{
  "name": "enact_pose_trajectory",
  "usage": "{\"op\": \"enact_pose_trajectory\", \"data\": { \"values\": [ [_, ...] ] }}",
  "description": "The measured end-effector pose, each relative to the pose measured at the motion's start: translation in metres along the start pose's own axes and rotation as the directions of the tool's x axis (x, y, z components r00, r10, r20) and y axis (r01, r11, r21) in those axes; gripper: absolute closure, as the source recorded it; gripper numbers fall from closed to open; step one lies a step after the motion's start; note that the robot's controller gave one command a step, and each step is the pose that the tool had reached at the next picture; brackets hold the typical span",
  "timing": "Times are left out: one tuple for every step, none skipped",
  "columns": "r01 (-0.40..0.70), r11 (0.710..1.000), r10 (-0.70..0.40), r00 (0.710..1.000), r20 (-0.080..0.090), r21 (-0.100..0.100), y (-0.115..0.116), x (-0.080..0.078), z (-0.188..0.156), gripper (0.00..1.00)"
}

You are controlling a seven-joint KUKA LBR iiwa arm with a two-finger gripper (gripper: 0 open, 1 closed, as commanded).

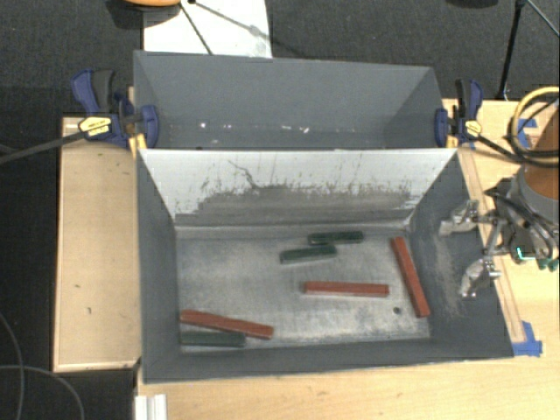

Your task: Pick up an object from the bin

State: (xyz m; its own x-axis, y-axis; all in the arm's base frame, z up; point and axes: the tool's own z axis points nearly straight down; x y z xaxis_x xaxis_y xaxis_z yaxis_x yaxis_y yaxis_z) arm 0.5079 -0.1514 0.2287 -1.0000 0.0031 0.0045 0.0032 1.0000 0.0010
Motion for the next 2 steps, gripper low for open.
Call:
{"op": "enact_pose_trajectory", "data": {
  "values": [
    [0.005, 1.000, -0.005, 1.000, 0.008, 0.002, 0.001, -0.002, -0.004, 0.00],
    [0.047, 0.999, -0.047, 0.999, 0.013, 0.003, 0.042, -0.005, 0.055, 0.00]
  ]
}}
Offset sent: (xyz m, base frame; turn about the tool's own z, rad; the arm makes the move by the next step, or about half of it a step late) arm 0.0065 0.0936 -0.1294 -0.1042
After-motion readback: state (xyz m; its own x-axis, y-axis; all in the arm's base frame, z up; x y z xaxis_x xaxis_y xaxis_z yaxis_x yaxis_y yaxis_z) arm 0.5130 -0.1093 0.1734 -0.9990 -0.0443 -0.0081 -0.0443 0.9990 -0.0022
